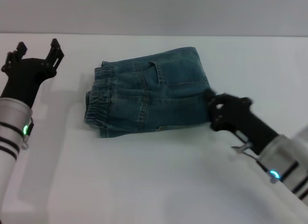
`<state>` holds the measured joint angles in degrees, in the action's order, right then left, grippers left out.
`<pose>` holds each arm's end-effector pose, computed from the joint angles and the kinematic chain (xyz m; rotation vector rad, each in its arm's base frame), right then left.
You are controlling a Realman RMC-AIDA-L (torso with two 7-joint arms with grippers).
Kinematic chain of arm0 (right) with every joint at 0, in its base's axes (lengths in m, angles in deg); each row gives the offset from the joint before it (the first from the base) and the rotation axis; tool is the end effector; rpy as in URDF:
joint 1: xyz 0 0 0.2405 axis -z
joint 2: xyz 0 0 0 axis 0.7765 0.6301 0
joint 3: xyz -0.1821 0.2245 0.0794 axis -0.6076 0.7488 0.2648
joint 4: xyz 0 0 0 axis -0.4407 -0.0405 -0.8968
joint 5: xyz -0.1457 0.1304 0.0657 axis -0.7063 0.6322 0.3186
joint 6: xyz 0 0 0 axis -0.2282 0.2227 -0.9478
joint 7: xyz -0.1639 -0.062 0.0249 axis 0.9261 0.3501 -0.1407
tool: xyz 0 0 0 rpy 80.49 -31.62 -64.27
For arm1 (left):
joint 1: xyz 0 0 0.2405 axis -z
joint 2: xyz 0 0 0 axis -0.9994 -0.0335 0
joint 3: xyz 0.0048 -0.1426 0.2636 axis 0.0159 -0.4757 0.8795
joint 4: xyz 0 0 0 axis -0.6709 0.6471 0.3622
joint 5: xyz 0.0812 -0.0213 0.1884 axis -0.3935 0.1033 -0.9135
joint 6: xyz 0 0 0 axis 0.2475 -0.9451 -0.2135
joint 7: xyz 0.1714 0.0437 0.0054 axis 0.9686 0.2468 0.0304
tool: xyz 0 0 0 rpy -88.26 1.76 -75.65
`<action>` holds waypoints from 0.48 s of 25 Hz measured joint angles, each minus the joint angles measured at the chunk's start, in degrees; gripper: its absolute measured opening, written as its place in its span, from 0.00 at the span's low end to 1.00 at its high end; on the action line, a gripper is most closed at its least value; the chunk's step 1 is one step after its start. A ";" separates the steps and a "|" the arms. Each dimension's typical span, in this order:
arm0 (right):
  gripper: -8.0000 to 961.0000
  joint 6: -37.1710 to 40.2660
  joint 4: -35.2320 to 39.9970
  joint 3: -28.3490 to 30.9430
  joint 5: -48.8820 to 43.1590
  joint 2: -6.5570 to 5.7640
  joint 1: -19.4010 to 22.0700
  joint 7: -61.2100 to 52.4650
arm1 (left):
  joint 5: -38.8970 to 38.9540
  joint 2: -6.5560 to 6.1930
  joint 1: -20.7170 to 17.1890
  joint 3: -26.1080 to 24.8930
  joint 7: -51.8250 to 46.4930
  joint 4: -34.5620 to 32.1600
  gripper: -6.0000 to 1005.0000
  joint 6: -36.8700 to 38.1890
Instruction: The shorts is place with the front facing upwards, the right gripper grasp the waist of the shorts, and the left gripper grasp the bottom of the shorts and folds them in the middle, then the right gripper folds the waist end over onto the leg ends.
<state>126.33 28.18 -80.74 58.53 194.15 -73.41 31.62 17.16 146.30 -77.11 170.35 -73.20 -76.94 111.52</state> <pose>0.2905 0.3296 -0.1300 -2.0603 0.5851 0.8873 -0.3186 0.3696 -0.0447 -1.5129 -0.7466 -0.7527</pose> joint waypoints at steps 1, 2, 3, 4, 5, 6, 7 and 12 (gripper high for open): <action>0.05 1.28 0.65 2.04 0.34 0.13 1.60 3.10 | 0.00 0.00 0.00 0.00 0.00 0.00 0.83 0.00; 0.05 2.39 1.27 4.31 0.58 0.25 3.02 6.35 | -1.50 0.15 -0.04 0.64 0.00 1.92 0.83 3.45; 0.05 3.18 1.76 6.68 0.80 0.26 4.25 8.85 | -2.98 0.56 0.72 4.33 0.00 8.08 0.83 14.75; 0.05 4.03 2.11 9.47 1.11 0.27 5.57 10.73 | -2.97 0.59 0.95 4.96 0.00 9.02 0.83 16.46; 0.06 5.00 2.17 12.22 1.65 0.26 6.83 11.98 | -2.95 0.62 1.41 5.65 0.00 10.47 0.83 18.17; 0.06 5.99 1.84 14.67 2.54 0.15 7.76 12.51 | -2.90 0.63 1.95 6.24 0.00 12.00 0.83 19.86; 0.06 7.00 1.19 16.40 3.57 0.09 8.42 12.68 | -2.85 0.62 2.13 6.26 0.00 12.58 0.83 20.05; 0.06 12.72 -5.50 22.58 9.11 -0.06 10.30 12.76 | -2.68 0.57 1.99 5.91 -1.87 15.95 0.83 20.60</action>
<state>139.05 22.68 -58.16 67.64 194.09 -63.10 44.37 14.48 146.88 -75.12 176.27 -75.07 -60.99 132.12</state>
